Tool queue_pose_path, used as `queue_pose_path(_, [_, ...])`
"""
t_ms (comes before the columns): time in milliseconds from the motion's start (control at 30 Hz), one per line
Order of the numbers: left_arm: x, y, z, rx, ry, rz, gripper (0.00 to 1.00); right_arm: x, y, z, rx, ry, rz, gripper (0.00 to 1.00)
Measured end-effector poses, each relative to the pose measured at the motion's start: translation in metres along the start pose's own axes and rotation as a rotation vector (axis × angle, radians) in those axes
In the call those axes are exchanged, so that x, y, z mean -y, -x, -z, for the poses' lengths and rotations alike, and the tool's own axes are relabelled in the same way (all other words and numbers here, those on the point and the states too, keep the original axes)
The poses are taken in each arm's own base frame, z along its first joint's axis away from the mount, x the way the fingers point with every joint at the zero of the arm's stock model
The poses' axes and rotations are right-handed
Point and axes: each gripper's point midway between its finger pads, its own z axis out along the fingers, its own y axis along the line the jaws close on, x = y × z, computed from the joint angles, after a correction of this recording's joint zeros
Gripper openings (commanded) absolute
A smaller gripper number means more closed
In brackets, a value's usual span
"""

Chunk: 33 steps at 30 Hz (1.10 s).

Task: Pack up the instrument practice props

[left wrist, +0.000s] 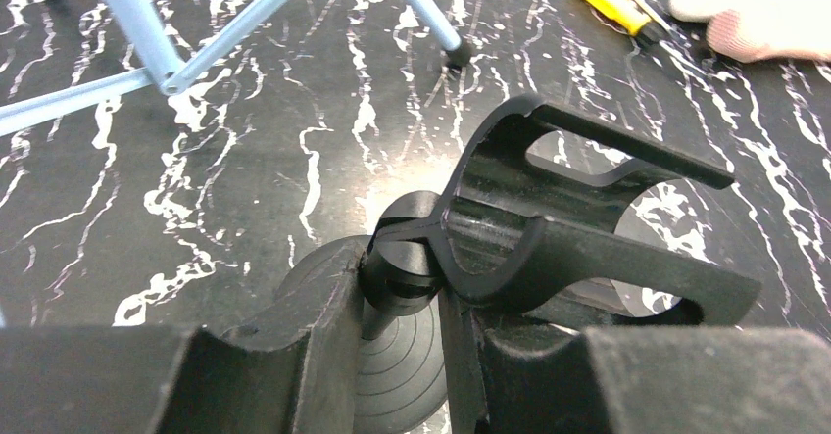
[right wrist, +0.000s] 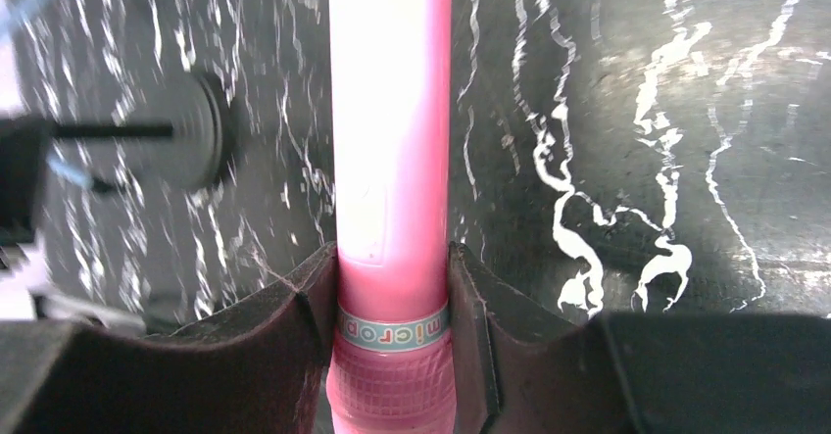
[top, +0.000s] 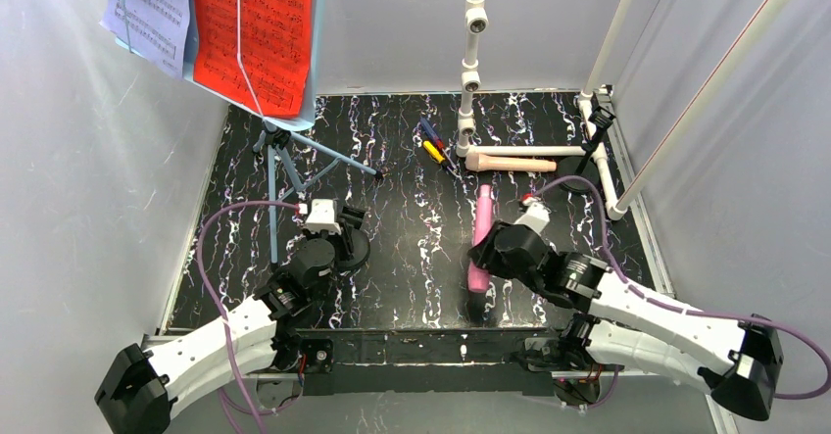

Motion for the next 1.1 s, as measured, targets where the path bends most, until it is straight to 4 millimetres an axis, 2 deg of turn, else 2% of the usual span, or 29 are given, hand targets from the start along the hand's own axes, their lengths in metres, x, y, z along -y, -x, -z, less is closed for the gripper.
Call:
queue_pose_path(233, [0.027, -0.003, 0.002, -0.012, -0.158, -0.028, 0.00, 0.033, 0.036, 0.000, 0.279, -0.077, -0.353, 0.01])
queue_pose_path(467, [0.061, -0.008, 0.006, -0.030, -0.348, -0.067, 0.02, 0.058, 0.060, -0.012, 0.492, -0.184, -0.575, 0.01])
queue_pose_path(633, [0.075, -0.010, 0.008, -0.033, -0.423, -0.077, 0.18, 0.079, 0.069, -0.029, 0.604, -0.290, -0.669, 0.01])
queue_pose_path(767, [0.079, -0.010, 0.010, -0.036, -0.448, -0.079, 0.39, 0.090, 0.079, -0.044, 0.664, -0.341, -0.749, 0.01])
queue_pose_path(867, [0.080, -0.012, 0.011, -0.042, -0.461, -0.084, 0.52, 0.100, 0.089, -0.058, 0.699, -0.381, -0.808, 0.05])
queue_pose_path(967, [0.083, -0.014, 0.013, -0.053, -0.479, -0.085, 0.62, 0.105, 0.097, -0.073, 0.711, -0.416, -0.856, 0.06])
queue_pose_path(1100, [0.084, -0.014, 0.015, -0.053, -0.491, -0.084, 0.72, 0.107, 0.105, -0.091, 0.713, -0.434, -0.895, 0.11])
